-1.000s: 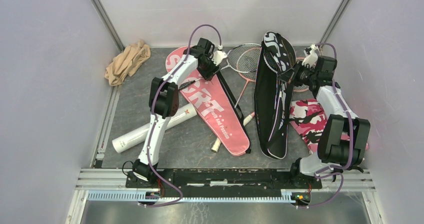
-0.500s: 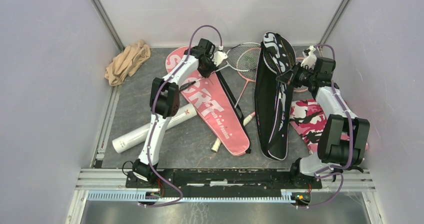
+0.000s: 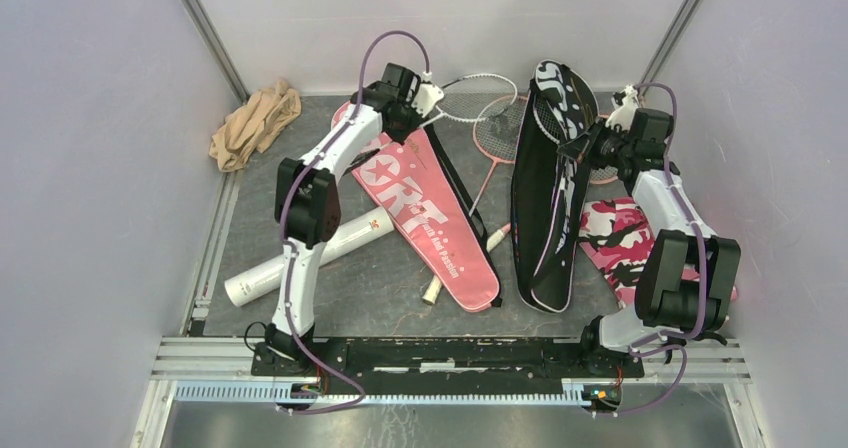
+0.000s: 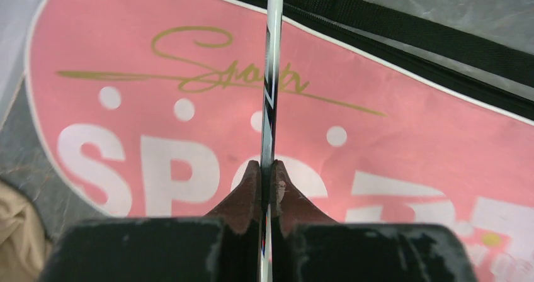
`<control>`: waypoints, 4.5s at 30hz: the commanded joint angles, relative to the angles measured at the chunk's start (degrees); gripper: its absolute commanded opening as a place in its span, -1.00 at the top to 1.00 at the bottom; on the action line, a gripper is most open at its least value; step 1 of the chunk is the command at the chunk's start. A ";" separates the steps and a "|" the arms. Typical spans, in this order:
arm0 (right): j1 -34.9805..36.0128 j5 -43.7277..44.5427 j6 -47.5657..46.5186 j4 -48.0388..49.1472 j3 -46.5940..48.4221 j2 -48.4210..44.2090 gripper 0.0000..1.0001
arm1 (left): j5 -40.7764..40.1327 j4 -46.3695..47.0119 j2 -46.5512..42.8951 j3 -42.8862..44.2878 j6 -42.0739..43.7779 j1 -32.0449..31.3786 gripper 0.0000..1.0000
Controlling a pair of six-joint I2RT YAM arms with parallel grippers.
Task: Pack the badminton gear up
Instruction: Pick up the racket from the center of the board, then place the racket in the racket bag.
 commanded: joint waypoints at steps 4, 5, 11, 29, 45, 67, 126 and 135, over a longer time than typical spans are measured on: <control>0.62 5.53 1.95 3.76 6.47 -1.76 1.00 | -3.00 2.13 -16.33 -7.69 -7.68 -1.06 0.96; 0.75 5.89 1.98 3.78 6.76 -1.67 1.00 | -3.93 2.26 -17.85 -9.37 -8.09 -1.24 0.96; 1.70 7.94 2.11 3.10 8.34 -0.38 1.00 | -9.01 7.18 -27.99 -21.90 -8.09 -3.93 0.96; 5.06 7.30 1.32 1.77 9.53 2.95 1.00 | -32.45 18.83 -35.73 -37.80 -5.91 -25.37 0.96; 6.25 4.28 1.72 3.22 7.27 3.08 1.00 | -33.97 21.83 -24.11 -28.13 -5.10 -32.59 0.96; 5.28 0.52 -2.15 2.04 4.22 3.86 1.00 | -7.79 29.14 1.92 -3.16 -25.01 -32.28 0.64; 3.67 -14.41 -24.05 -18.66 20.20 13.54 1.00 | 40.26 34.50 -5.57 -29.55 -43.62 -24.50 0.49; 4.01 -15.12 -24.01 -17.54 17.05 12.96 1.00 | 39.89 35.31 -3.87 -23.84 -56.32 -23.81 0.96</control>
